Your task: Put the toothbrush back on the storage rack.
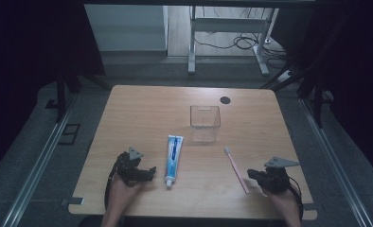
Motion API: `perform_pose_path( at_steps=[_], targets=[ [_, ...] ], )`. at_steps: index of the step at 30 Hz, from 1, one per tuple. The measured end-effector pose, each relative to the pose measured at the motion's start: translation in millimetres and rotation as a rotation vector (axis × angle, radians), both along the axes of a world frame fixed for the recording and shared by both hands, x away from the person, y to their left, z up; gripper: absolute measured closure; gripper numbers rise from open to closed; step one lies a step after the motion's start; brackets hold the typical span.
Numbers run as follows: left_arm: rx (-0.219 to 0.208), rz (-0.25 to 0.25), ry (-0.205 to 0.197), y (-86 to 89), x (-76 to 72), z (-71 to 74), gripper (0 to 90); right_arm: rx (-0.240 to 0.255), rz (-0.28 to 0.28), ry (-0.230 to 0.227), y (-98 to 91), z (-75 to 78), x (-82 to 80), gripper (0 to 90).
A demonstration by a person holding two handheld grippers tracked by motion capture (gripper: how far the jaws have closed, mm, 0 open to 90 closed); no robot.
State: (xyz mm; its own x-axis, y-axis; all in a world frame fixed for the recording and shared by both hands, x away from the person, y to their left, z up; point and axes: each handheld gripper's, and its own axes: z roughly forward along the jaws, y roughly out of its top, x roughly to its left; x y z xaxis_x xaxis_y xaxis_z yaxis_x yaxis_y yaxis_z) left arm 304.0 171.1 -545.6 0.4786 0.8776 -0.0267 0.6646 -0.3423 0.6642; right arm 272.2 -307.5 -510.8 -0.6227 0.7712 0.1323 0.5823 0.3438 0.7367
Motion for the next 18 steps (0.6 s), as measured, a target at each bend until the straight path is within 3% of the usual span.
perform_pose_path(
  at_steps=[7,18],
  targets=[
    [0.000,0.000,0.000,0.0,0.0,0.0,2.3,-0.016,0.096,0.027,29.2,-4.0,-4.8,88.4],
    [0.000,0.000,0.000,-0.1,0.0,0.0,2.2,-0.041,0.106,0.065,29.3,-15.6,-0.6,87.6]
  ],
)
